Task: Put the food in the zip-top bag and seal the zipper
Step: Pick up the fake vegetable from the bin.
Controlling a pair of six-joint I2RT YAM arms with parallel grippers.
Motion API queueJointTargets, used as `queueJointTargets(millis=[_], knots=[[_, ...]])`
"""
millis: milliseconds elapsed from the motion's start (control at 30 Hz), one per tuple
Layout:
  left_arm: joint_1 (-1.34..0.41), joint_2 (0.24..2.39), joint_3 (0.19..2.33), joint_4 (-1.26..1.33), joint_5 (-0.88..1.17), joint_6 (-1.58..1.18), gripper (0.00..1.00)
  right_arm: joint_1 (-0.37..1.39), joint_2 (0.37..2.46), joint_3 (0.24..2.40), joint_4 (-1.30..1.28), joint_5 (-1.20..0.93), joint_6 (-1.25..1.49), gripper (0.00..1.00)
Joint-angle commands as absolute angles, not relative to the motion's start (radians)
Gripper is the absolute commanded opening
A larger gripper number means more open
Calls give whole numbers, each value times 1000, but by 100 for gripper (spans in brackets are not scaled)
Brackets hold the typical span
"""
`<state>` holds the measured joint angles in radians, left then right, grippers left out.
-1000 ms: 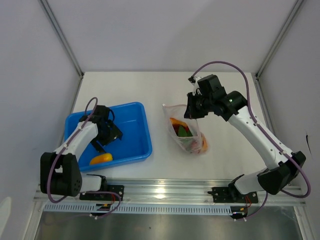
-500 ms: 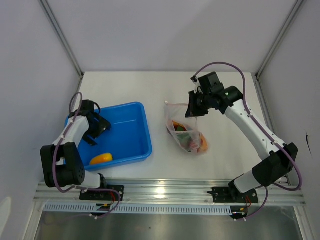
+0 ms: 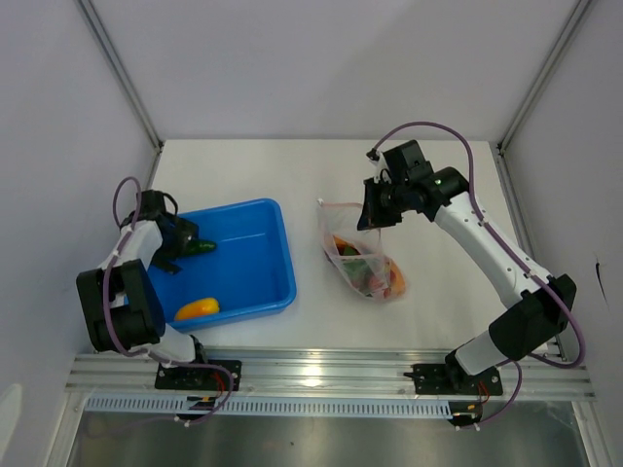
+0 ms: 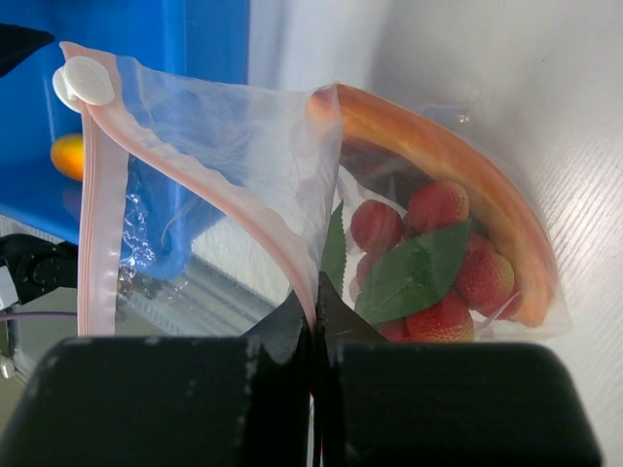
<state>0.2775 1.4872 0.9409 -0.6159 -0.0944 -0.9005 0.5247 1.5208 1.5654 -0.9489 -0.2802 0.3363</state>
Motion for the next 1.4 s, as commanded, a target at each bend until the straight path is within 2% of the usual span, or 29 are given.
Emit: queueJointTargets(millis=[0,233,333,467,500,533,633,900,1133,1367], knots=[[284,1519,989,-549,-83,-965,96,512,1494,1557,-920,-299,319,0],[282,1609,1014,-548,-129,-979,96,495,1480,1526,-908,-307,324,0],[278,1628,1019,-558,-141,-967,85,491,1477,1525,-904,-302,324,0],[270,1632,1022,-612,-169,-960,80,489,1470,1523,-894,-302,328,0],[271,1631,1022,-618,-172,-957,75,489,1468,1522,-893,-304,330,0],[272,1628,1009,-620,-173,-950,64,491,1463,1516,-887,-304,331,0],[272,1595,971,-594,-163,-945,43,489,1454,1500,-877,-304,341,0],[265,1497,904,-597,-120,-924,18,489,1424,1473,-865,-287,360,0],[235,1266,812,-653,-60,-910,17,489,1399,1463,-880,-235,353,0],[94,1050,831,-710,-26,-904,18,491,1382,1468,-865,-196,367,0]])
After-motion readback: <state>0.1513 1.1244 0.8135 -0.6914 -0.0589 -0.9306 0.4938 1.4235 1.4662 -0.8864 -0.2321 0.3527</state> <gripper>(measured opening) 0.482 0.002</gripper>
